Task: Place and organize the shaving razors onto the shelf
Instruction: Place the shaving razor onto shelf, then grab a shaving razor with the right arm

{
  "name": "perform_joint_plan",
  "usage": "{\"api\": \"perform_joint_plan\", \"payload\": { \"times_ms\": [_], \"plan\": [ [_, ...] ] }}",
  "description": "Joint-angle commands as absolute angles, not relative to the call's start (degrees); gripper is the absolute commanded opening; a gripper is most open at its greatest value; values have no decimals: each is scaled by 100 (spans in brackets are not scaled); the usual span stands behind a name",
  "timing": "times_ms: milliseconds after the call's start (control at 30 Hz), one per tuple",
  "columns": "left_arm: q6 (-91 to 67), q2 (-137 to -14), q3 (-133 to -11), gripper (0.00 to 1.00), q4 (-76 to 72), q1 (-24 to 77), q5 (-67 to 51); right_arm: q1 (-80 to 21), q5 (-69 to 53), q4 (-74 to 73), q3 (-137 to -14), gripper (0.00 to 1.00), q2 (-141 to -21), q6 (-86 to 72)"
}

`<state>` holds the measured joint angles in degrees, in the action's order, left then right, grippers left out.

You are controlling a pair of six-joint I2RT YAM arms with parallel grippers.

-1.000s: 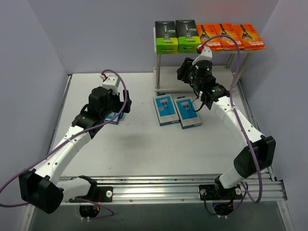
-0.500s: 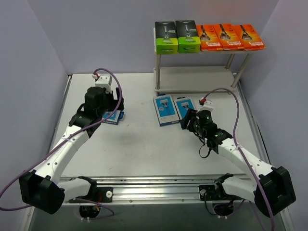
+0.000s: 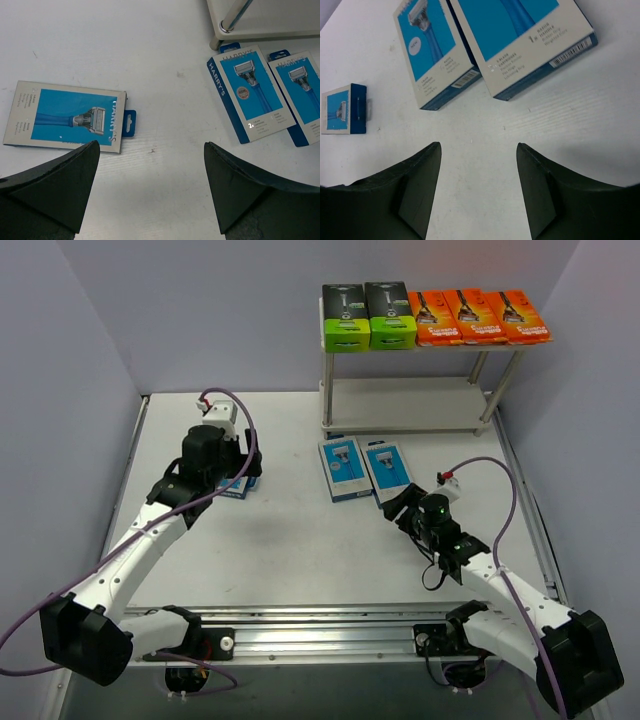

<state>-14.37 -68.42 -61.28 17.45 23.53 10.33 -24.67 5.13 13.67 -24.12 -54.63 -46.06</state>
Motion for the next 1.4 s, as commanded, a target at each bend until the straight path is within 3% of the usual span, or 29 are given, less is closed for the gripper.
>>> {"api": "perform_joint_plan", "payload": {
  "times_ms": [0,300,467,700,867,1067,1367],
  "plan": [
    [-1503,-6882,-6029,94,1714,2364,879,-2400,527,1863,-2093,57,-5405,-5396],
    [-1301,-6812,-6153,94,1855,2320,1081,-1838,352,2558,-1696,60,-5757,-5810],
    [-1266,-6794,-6196,94,1881,2303,1037,-1109,72,2593,-2091,64,-6160,-5222],
    [-1336,-6811,-6231,94,1863,2127,722,217,-799,2873,-3110,63,-7635,-3966],
    [-1450,-6864,-6266,94,1881,1890,501,246,-1195,2725,-4015,62,-8507,-3419],
    [-1547,-6838,-6240,94,1846,1653,299,185,-1696,3032,-4175,57,-9324,-3498],
    [-1600,-6829,-6258,94,1854,1538,141,-254,-1564,3252,-3507,56,-8991,-3533]
  ]
}}
